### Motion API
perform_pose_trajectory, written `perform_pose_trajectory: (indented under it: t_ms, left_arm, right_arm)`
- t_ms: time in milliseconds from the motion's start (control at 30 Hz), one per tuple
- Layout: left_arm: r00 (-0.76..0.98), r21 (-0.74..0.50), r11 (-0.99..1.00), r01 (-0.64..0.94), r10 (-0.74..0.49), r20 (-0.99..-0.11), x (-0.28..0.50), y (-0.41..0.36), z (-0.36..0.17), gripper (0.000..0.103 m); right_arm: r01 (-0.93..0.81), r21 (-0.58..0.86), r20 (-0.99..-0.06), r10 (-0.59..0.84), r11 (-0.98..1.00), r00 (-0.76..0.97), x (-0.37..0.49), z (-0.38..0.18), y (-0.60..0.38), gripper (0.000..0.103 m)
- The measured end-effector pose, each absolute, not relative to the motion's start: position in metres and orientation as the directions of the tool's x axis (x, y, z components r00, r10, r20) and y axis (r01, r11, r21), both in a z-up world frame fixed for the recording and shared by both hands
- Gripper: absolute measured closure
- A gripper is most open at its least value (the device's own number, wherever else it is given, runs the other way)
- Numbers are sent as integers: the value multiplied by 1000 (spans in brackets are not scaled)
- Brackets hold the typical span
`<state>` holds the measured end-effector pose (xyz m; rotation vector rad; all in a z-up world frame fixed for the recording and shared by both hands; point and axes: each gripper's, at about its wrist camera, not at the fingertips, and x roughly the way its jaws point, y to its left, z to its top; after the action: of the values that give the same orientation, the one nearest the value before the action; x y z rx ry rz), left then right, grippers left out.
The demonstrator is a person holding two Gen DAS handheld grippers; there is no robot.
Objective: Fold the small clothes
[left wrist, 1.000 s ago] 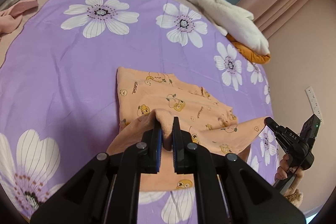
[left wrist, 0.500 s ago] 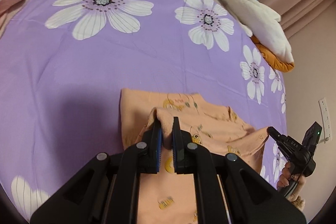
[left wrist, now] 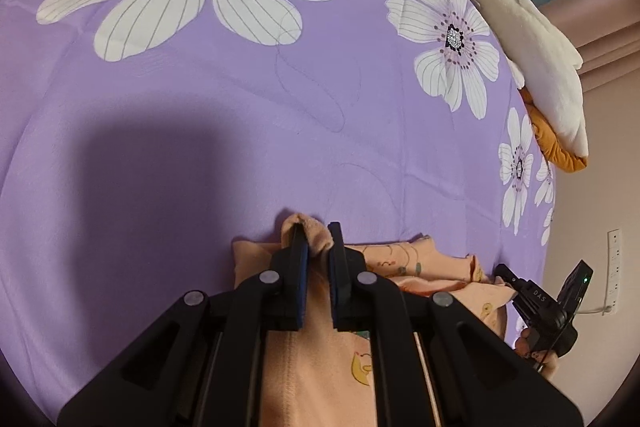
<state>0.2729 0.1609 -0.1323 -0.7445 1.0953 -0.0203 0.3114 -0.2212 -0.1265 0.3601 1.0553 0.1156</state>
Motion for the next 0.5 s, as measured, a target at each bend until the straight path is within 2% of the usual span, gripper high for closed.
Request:
perform_pose_trajectory:
  t_ms: [33,67,133,200,267,333,500]
  left_arm:
    - [482,-555,765,-328,-370,-794,273,161,-129,91]
    - [489,-555,771,-311,-371,-789,271,161,-125,83]
    - [529,-537,790,-294,-333,-780,262,164,-109,56]
    - [569,-500,818,-286,-275,-775,252,168,-94,45]
    - [596,-490,833,-258,-262,-759,242,171,-83,44]
    - [595,-495,834,-244,-274,-756,237,172,-81,39]
    - [552,-459,853,-250,-263,-791,227,165,-94,39]
  right_arm:
    - [70,355,-821,275,932,500,308,-122,-225,91]
    - [67,360,-812,277,931,513,304,-117,-228,87]
    - [60,363,-790,273,930,549,294,-104,-238,70]
    - [40,382,-765,292,923,574,285,-93,-246,69]
    - [4,400,-757,328,916,565,280,-88,-248,67]
    - [-38,400,-762,356,916,541,279,-90,-245,60]
    - [-93,322,-826,328,942,459,292,-121,-211,60]
